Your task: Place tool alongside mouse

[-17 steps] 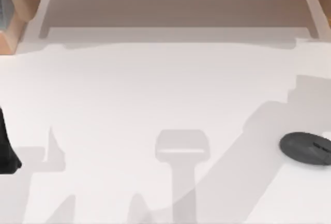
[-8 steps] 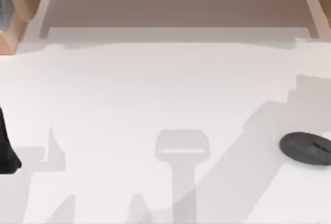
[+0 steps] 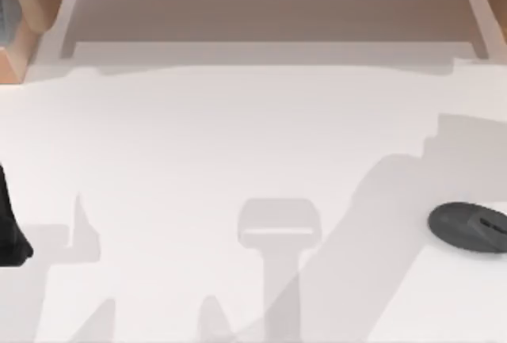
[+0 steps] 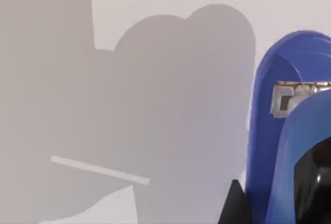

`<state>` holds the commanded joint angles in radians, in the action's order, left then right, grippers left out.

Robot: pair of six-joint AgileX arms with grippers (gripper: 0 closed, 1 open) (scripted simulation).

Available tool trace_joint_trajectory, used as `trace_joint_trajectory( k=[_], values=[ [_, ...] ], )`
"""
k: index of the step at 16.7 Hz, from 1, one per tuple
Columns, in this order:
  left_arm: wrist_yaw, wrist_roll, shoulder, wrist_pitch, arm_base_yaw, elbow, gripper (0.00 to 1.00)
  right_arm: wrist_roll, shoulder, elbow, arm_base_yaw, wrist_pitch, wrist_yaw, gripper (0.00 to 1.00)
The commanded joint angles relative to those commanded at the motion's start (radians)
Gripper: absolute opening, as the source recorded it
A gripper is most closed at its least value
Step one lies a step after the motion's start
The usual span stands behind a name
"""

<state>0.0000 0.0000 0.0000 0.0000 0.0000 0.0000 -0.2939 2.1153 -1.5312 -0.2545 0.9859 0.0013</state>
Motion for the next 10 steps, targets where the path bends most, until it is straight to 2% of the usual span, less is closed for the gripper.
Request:
trace_joint_trajectory(
  k=[6,10],
  values=[
    [0.000,0.000,0.000,0.000,0.000,0.000,1.00,0.013,0.000,-0.018,0.009,0.013,-0.001,0.00],
    [0.000,0.000,0.000,0.000,0.000,0.000,1.00,0.115,0.052,-0.130,0.096,0.064,-0.005,0.00]
  ],
)
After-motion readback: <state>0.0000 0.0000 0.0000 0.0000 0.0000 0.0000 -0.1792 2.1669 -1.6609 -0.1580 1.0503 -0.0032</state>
